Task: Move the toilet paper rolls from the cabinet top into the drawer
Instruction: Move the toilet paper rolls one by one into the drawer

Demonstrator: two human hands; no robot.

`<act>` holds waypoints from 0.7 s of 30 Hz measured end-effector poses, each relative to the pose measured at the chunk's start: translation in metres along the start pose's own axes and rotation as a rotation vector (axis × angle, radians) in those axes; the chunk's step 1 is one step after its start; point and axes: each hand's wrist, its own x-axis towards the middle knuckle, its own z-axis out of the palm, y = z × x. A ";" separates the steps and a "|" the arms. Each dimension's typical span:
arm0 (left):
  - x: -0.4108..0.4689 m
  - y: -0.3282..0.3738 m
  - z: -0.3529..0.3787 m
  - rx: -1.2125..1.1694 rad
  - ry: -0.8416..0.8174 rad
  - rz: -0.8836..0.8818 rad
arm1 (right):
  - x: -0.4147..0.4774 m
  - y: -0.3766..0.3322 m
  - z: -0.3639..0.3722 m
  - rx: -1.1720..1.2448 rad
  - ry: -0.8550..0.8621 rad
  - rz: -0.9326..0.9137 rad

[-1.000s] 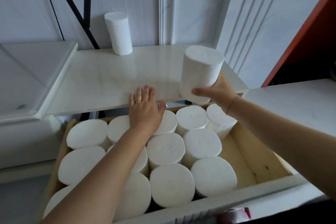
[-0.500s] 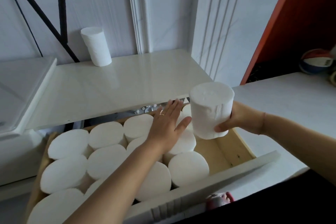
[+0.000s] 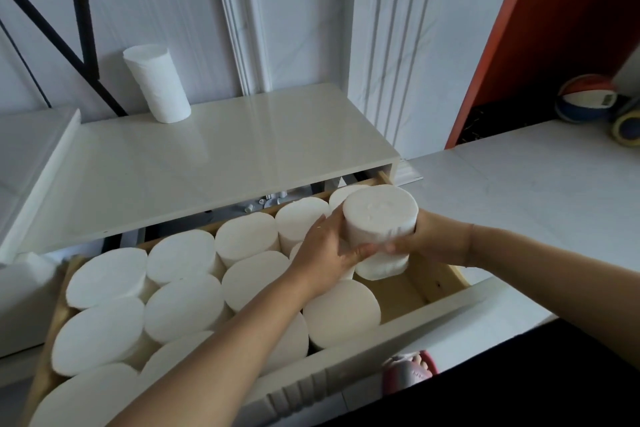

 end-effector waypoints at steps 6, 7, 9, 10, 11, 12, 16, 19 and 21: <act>0.002 -0.006 0.003 0.128 0.082 0.023 | -0.002 0.001 0.006 0.273 0.089 0.133; 0.001 -0.006 0.004 0.146 0.082 0.024 | -0.002 0.001 0.006 0.280 0.090 0.148; 0.001 -0.007 0.004 0.183 0.082 0.026 | -0.002 -0.001 0.005 0.279 0.065 0.163; 0.000 -0.008 0.005 0.204 0.080 0.023 | -0.002 -0.001 0.004 0.280 0.053 0.163; 0.000 -0.009 0.005 0.223 0.076 0.018 | -0.002 -0.001 0.004 0.286 0.048 0.164; 0.000 -0.009 0.005 0.238 0.069 0.011 | -0.002 0.000 0.003 0.293 0.046 0.166; -0.001 -0.009 0.004 0.247 0.048 -0.002 | -0.001 0.002 0.002 0.328 0.042 0.171; -0.002 -0.007 0.003 0.242 0.038 0.006 | -0.001 0.004 0.001 0.352 0.063 0.189; -0.002 -0.006 0.002 0.230 0.041 0.013 | 0.001 0.007 0.003 0.341 0.108 0.212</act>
